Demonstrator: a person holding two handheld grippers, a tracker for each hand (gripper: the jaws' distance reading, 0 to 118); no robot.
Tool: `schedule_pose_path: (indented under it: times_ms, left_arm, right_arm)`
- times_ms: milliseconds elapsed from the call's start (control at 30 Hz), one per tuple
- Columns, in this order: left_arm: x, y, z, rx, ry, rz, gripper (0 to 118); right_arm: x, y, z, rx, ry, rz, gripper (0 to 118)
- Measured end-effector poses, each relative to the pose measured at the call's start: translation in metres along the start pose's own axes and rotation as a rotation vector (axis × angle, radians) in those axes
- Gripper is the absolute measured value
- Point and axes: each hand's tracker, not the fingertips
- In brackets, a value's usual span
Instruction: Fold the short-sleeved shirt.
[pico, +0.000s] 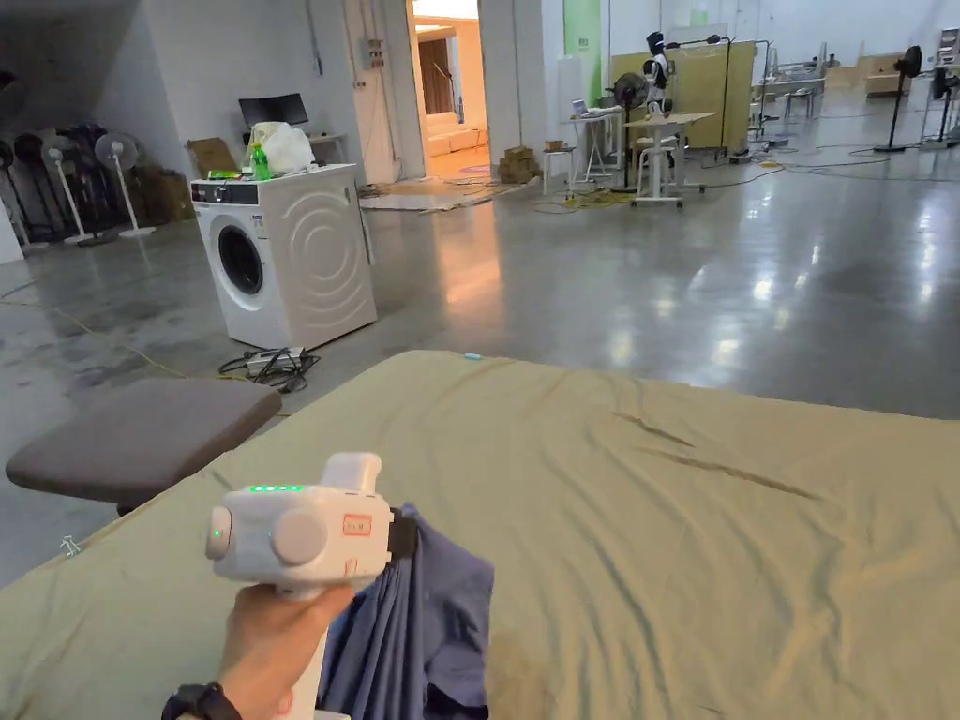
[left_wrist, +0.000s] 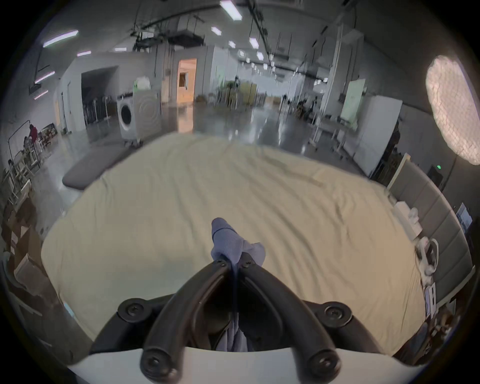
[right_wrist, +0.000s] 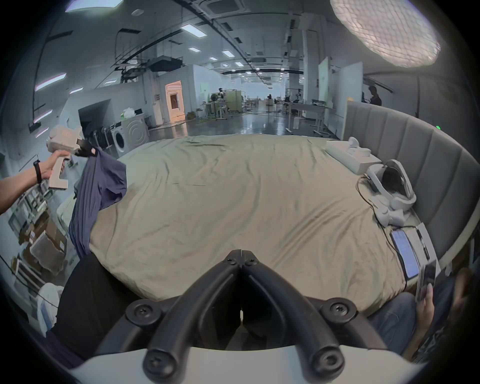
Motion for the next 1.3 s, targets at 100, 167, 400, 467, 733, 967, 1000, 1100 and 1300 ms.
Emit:
schedule_pose_path:
  times_ms: [100,167,400,467,733,967,1000,1100,1300]
  left_arm:
    - [0.051,0.040,-0.002,0.039,-0.020,-0.143,4]
    - [0.098,0.051,-0.014,0.032,-0.031,-0.278,4]
    - [0.266,-0.036,-0.068,-0.094,-0.402,-0.389,4]
    - [0.316,-0.086,-0.074,-0.171,-0.523,-0.378,4]
    - [0.478,-0.273,-0.040,-0.419,-0.859,-0.525,4]
    - [0.491,-0.323,-0.013,-0.451,-0.914,-0.624,24]
    - [0.481,-0.316,-0.011,-0.456,-0.925,-0.609,46]
    - [0.444,-0.285,0.005,-0.372,-0.930,-0.558,81]
    - [0.330,-0.197,0.098,0.002,-0.748,-0.559,81]
  right_arm:
    - [0.013,-0.008,0.012,0.004,-0.043,-0.054,0]
    - [0.020,-0.014,0.020,0.009,-0.085,-0.094,0]
    - [0.045,-0.039,0.047,-0.008,-0.190,-0.196,0]
    - [0.047,-0.041,0.053,-0.022,-0.210,-0.200,0]
    - [0.059,-0.049,0.065,-0.048,-0.280,-0.170,0]
    - [0.057,-0.055,0.062,-0.061,-0.246,-0.190,0]
    - [0.055,-0.053,0.059,-0.057,-0.233,-0.194,0]
    - [0.052,-0.048,0.049,-0.020,-0.185,-0.188,0]
    - [0.035,-0.005,0.024,0.112,-0.061,-0.124,0]
